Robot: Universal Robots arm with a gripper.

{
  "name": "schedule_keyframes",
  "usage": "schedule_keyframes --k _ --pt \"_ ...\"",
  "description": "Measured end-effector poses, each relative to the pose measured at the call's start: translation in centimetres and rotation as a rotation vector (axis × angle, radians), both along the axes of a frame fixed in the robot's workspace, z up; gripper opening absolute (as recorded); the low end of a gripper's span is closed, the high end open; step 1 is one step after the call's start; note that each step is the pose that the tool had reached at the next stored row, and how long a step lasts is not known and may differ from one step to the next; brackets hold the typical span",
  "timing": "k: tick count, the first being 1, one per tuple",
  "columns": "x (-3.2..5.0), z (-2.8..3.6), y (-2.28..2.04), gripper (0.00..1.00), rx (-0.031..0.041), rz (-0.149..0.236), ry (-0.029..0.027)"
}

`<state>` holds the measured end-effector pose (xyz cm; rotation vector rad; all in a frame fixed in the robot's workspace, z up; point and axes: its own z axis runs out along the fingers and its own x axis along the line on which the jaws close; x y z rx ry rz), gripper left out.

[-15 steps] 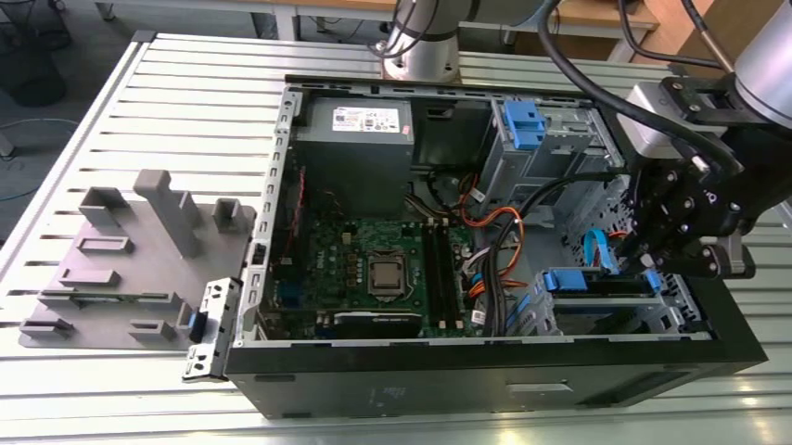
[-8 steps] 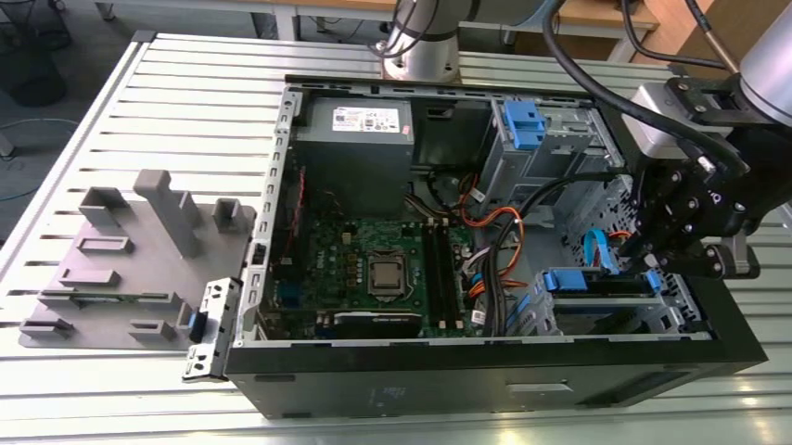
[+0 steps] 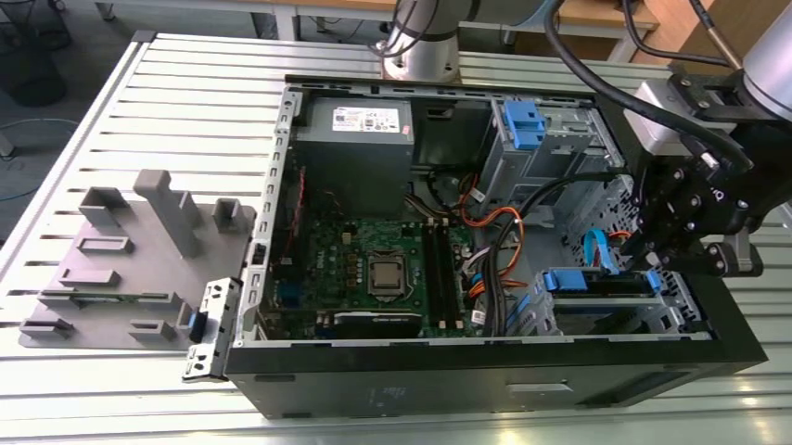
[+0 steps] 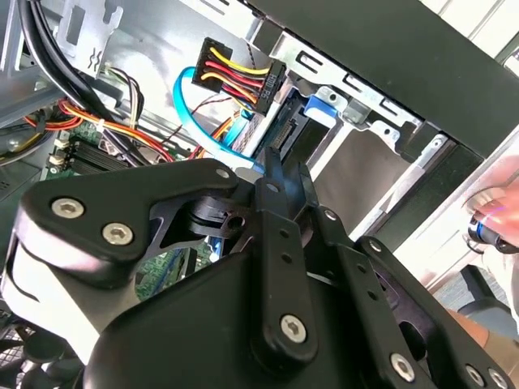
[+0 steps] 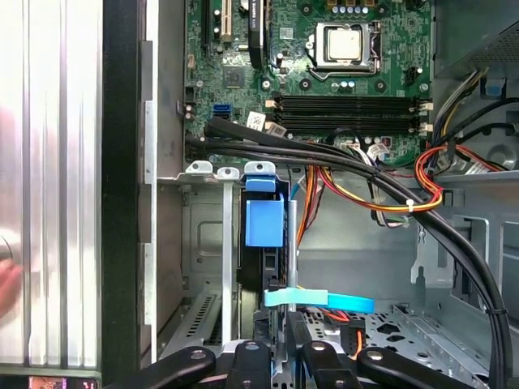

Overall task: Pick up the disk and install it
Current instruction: 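Insert the first disk wire, then insert the second disk wire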

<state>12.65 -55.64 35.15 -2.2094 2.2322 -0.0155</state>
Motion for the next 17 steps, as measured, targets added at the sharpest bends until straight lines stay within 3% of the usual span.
schedule_keyframes --k 2,8,17 --pt "0.0 0.34 0.0 0.23 0.0 0.0 0.0" --pt "0.0 0.38 0.04 0.23 -0.0002 0.0 0.0" --pt "0.0 0.23 0.83 0.23 0.0 0.0 0.0"
